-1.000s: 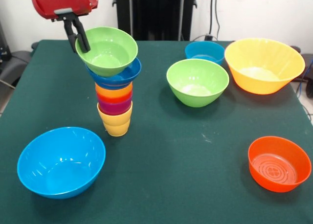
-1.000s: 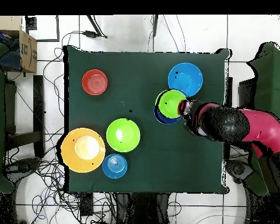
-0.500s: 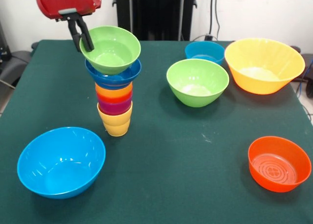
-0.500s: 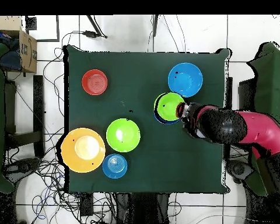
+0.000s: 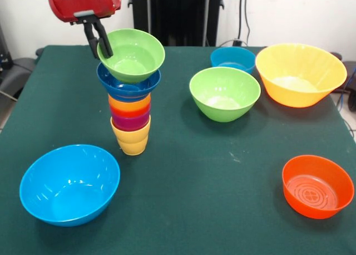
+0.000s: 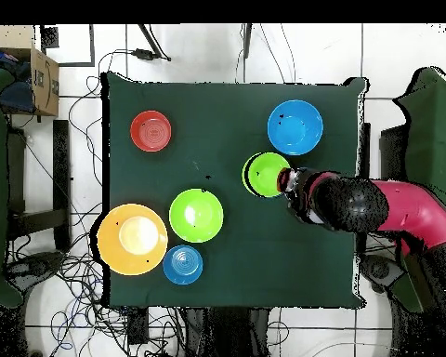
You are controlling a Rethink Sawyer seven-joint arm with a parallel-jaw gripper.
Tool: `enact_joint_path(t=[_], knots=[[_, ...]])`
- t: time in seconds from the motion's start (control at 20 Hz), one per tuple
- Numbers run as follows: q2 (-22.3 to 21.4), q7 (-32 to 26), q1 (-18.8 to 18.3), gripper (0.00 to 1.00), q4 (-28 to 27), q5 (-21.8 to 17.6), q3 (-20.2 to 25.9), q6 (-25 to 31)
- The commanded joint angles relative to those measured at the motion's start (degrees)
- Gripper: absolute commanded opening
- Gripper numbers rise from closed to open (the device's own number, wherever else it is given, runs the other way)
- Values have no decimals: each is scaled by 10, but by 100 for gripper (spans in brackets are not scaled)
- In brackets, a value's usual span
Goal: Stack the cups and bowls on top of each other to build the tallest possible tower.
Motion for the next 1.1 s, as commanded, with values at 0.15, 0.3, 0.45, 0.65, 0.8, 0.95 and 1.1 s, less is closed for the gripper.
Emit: enact_joint_path(t=[0.15, 0.3, 0.45, 0.65, 0.8, 0.95, 1.1], knots=[[27, -71, 11, 0, 15, -44, -3, -39], [27, -69, 11, 0, 17, -45, -3, -41], [27, -69, 11, 0, 17, -45, -4, -42], [26, -65, 9, 0, 25, -41, -4, -41], [25, -65, 9, 0, 26, -39, -5, -38], [26, -66, 9, 0, 25, -38, -5, -37], [26, -67, 9, 0, 24, -37, -6, -34]])
